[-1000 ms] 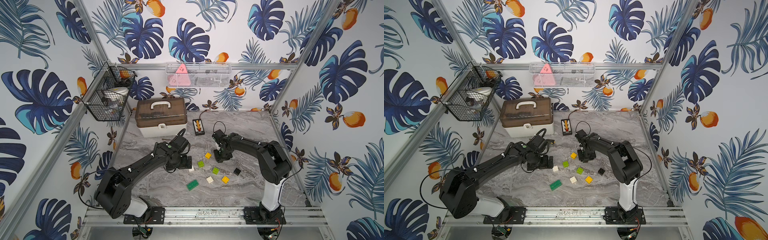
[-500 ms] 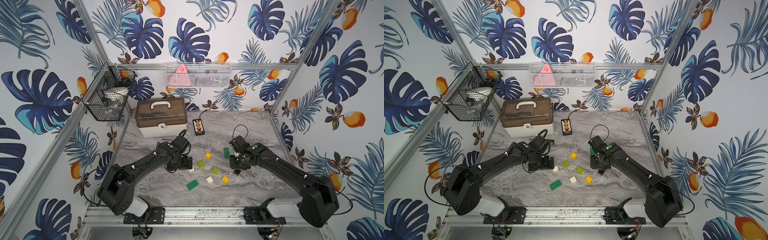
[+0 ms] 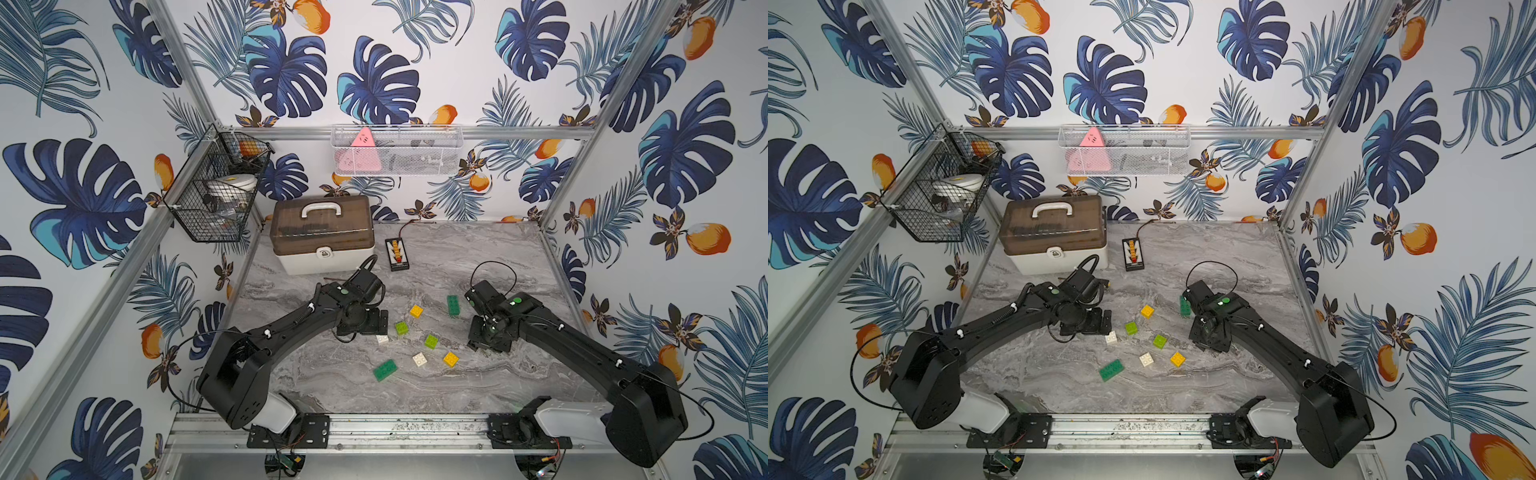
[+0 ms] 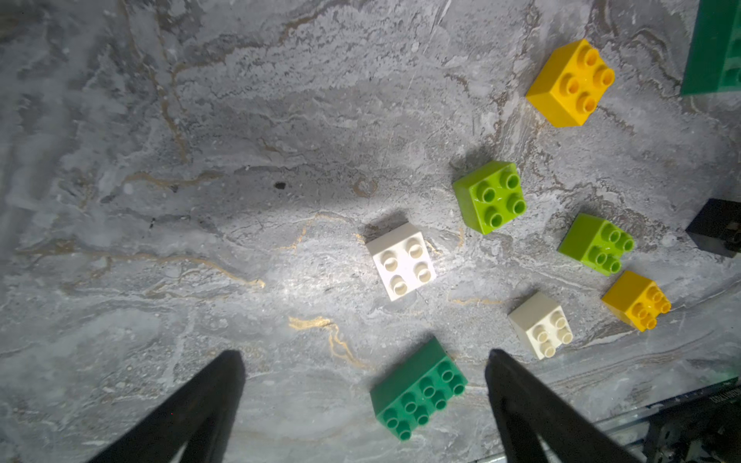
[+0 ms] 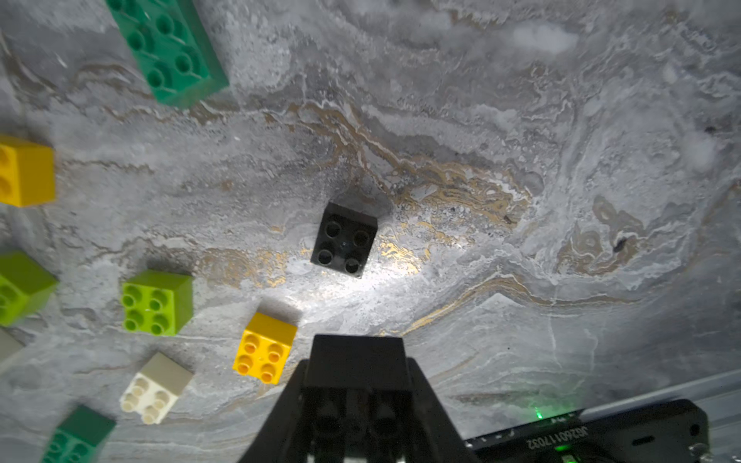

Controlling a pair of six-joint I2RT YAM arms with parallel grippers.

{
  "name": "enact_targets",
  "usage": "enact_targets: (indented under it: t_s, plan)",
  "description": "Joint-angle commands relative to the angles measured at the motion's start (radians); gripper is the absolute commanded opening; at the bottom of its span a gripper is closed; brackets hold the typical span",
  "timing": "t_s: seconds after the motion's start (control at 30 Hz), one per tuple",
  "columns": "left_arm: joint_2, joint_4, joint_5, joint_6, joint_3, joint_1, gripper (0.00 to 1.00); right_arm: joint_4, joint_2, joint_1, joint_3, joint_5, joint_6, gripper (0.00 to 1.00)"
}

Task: Assemble a giraffe with lego
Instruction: Assemble the lego brick with the lego brick.

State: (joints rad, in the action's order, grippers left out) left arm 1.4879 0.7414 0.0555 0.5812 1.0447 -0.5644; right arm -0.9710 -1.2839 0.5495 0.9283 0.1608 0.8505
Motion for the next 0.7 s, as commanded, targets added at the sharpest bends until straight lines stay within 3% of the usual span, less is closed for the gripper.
enact_targets:
  t_s: [0.0, 0.4, 0.67]
  plan:
    - [-0.011, -0.023, -0.013, -0.039, -0.009, 0.000, 0.99, 0.022, -0.032, -0.009, 0.017, 0.006, 0.103, 0.27]
    - [0.001, -0.034, -0.005, -0.070, -0.007, -0.001, 0.99, 0.074, -0.170, -0.012, 0.048, 0.016, 0.169, 0.27]
    - [0.005, -0.037, -0.016, -0.060, -0.002, 0.000, 0.99, 0.122, -0.158, -0.054, -0.013, -0.015, 0.167, 0.27]
